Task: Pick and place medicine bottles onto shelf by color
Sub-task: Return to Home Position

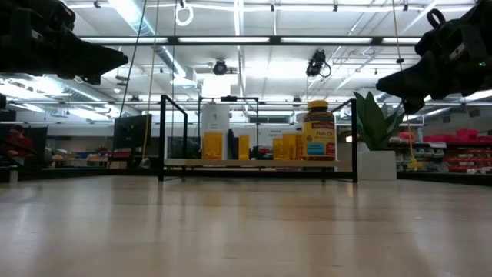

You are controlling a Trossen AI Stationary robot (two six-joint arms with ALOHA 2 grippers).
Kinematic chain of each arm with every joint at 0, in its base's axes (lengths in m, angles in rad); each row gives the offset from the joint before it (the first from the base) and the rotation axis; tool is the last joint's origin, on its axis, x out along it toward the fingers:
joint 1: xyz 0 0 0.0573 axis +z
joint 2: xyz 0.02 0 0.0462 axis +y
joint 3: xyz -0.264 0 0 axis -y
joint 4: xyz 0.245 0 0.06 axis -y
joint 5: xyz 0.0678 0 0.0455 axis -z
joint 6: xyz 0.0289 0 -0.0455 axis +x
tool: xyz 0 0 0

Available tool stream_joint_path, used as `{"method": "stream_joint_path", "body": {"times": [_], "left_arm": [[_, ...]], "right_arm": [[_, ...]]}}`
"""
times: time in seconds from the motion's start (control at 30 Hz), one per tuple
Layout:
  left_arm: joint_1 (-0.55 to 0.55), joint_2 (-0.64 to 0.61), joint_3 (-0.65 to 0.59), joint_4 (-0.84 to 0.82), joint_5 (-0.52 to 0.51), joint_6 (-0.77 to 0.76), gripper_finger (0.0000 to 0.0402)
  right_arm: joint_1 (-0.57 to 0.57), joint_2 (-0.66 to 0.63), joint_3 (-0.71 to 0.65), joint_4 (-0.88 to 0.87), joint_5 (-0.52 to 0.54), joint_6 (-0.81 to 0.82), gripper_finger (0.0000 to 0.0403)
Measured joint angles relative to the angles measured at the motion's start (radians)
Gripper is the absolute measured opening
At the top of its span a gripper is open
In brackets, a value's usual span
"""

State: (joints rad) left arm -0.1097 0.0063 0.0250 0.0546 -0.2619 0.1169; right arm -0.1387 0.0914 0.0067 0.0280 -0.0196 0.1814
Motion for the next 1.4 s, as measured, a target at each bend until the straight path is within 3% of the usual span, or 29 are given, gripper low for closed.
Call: {"method": "stream_joint_path", "body": {"times": [1.4], "left_arm": [[0.000, 0.000, 0.000, 0.000, 0.000, 0.000, 0.0085]], "right_arm": [[0.000, 0.000, 0.000, 0.000, 0.000, 0.000, 0.0057]]}}
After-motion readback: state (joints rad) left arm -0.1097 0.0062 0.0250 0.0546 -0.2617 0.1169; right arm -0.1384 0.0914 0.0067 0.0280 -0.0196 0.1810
